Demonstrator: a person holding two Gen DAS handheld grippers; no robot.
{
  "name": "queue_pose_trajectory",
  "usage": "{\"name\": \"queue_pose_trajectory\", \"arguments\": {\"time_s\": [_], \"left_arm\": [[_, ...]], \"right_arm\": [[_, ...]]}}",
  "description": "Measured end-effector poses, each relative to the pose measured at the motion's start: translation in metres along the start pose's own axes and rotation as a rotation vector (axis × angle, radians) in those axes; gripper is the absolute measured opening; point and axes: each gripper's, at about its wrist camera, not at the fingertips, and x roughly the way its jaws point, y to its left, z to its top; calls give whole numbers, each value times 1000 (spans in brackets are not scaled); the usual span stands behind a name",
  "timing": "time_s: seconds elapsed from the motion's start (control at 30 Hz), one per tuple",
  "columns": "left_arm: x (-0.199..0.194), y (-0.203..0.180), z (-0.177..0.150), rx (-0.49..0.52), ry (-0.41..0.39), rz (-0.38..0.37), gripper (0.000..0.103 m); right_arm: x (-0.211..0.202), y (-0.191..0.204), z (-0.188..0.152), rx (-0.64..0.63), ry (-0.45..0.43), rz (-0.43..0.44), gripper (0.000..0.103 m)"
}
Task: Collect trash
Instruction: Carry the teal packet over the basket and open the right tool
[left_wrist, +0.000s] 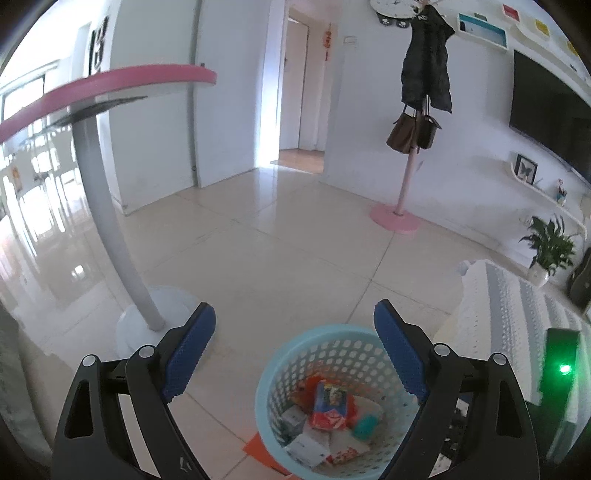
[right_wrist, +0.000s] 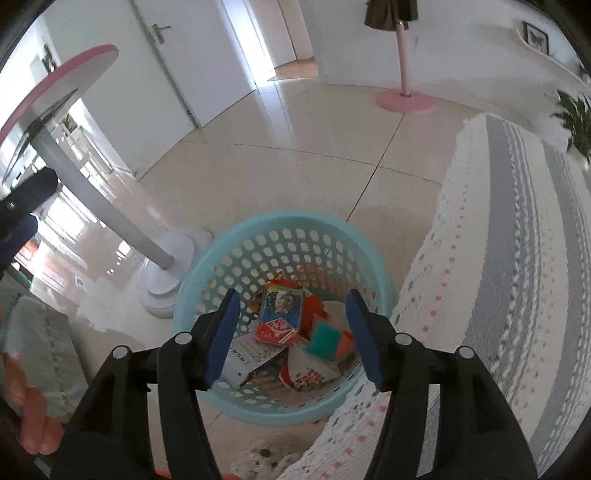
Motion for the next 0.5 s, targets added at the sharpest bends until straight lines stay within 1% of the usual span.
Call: {"name": "queue_pose_trajectory", "arguments": {"time_s": [0.07, 0.17, 0.23, 0.33, 0.4, 0.5], "left_arm": [[-3, -3, 0, 13, 0, -6, 85], [-14, -9, -1, 32, -11, -12, 86], [-30, -10, -3, 32, -31, -26, 86], [-55, -16, -9, 28, -38, -63, 86], [-76, -24, -20, 36, -43, -92, 89], [-92, -35, -35, 61, -49, -101, 90]], "right_arm": [[-12, -1, 1, 4, -21, -11, 56], [-47, -2, -4, 0, -90, -29, 56], [-76, -3, -11, -6, -147, -50, 56], [-119, -1, -25, -36, -227, -99, 56], [-145, -2, -34, -54, -282, -136, 58], [-166, -5, -44, -60, -326, -176, 58]]}}
